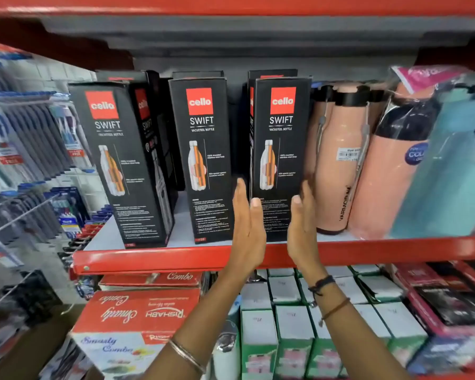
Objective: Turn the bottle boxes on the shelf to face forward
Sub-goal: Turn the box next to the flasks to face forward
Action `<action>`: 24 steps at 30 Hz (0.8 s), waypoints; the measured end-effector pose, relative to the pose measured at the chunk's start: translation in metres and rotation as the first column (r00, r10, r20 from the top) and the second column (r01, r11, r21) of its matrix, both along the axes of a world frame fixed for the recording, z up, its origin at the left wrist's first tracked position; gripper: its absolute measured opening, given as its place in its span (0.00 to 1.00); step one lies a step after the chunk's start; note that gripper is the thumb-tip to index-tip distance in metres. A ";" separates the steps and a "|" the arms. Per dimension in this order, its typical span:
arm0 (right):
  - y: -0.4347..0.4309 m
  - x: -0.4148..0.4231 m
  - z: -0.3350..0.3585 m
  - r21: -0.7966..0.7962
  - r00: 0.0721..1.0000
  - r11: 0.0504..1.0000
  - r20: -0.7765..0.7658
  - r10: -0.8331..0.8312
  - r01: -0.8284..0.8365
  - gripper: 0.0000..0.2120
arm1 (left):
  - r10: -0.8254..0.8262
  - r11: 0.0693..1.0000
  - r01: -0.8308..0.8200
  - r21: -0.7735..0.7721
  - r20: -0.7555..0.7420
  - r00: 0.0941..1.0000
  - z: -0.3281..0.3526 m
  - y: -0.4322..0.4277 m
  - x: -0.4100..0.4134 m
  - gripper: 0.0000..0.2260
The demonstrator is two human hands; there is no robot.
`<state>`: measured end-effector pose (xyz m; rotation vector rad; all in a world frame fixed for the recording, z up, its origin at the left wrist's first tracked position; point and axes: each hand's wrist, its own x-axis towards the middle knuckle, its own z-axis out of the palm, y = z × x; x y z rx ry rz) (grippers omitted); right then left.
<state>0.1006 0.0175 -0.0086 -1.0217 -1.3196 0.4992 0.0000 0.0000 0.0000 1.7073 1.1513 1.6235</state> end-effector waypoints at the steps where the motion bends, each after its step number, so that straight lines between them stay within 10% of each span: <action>1: -0.002 -0.001 0.001 -0.042 0.999 0.998 -0.021 0.039 -0.040 0.30 | -0.009 0.998 0.011 -0.070 0.028 1.000 0.001 0.000 0.001 0.25; 24: 0.037 0.037 0.026 -0.082 0.958 0.955 0.014 0.288 -0.286 0.41 | -0.124 0.980 0.126 -0.152 0.022 0.992 0.026 0.016 -0.007 0.44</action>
